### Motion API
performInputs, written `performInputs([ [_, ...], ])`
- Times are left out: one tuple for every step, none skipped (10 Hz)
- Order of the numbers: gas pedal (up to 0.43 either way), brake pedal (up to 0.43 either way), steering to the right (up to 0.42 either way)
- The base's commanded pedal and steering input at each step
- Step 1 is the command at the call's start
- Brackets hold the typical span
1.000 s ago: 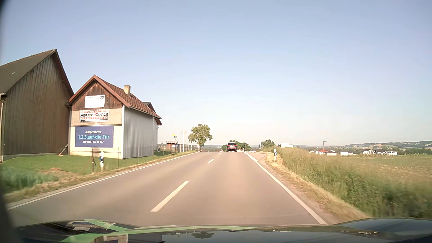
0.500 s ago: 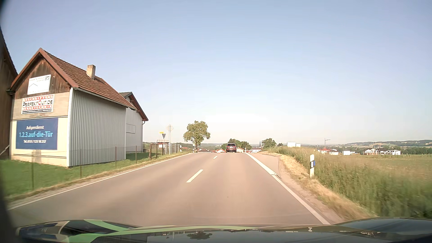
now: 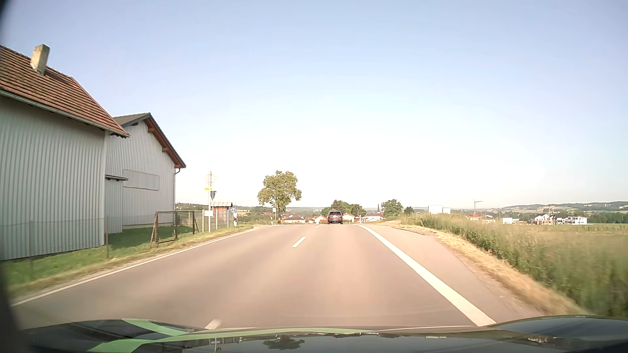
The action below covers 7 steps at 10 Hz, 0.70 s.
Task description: Follow the waypoints while adhering to traffic rules and regulations
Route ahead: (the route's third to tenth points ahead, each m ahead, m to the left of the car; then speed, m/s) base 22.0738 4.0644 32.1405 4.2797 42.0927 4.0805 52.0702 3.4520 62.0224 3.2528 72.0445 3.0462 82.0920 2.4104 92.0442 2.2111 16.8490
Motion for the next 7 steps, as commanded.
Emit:
performInputs([
  [0.13,0.0,-0.002],
  [0.13,0.0,-0.002],
  [0.11,0.0,-0.001],
  [0.11,0.0,-0.002],
  [0.11,0.0,-0.002],
  [0.11,0.0,-0.002],
  [0.11,0.0,-0.002],
])
